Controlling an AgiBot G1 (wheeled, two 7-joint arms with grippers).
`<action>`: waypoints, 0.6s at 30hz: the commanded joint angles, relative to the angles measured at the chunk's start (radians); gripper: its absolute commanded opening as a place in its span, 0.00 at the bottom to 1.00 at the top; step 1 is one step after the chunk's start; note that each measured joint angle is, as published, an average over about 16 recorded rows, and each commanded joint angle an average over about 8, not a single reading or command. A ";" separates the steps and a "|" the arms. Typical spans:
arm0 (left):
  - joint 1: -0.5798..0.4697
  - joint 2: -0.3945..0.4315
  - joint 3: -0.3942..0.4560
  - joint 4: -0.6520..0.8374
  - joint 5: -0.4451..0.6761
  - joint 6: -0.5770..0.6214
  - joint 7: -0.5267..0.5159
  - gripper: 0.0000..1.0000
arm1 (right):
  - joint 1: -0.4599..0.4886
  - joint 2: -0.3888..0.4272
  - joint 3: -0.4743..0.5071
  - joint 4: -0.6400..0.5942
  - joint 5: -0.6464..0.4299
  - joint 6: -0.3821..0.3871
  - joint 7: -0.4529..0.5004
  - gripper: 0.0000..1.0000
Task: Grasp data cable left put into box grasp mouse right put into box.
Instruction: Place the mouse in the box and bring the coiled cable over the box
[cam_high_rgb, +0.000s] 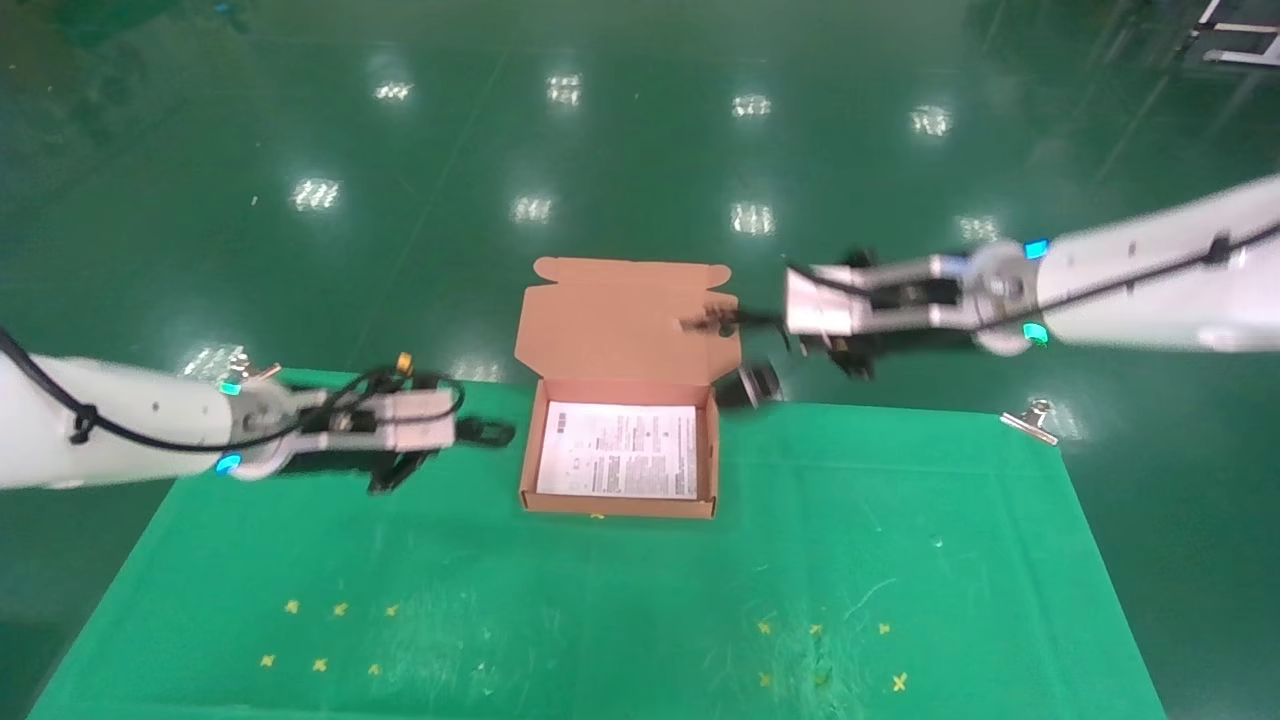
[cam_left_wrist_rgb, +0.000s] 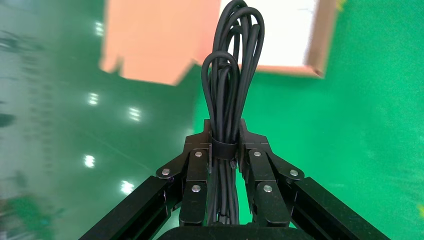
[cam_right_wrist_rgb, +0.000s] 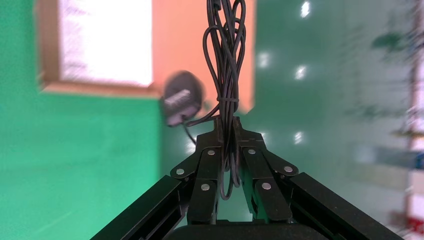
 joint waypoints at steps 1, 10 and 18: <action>-0.001 -0.011 -0.004 -0.052 0.010 -0.012 -0.011 0.00 | 0.021 -0.020 0.010 -0.008 0.012 0.015 -0.026 0.00; -0.027 0.001 -0.012 -0.150 0.119 -0.082 -0.083 0.00 | 0.106 -0.137 0.066 -0.178 0.097 0.083 -0.216 0.00; -0.059 0.025 -0.028 -0.164 0.179 -0.114 -0.142 0.00 | 0.161 -0.215 0.121 -0.308 0.194 0.111 -0.376 0.00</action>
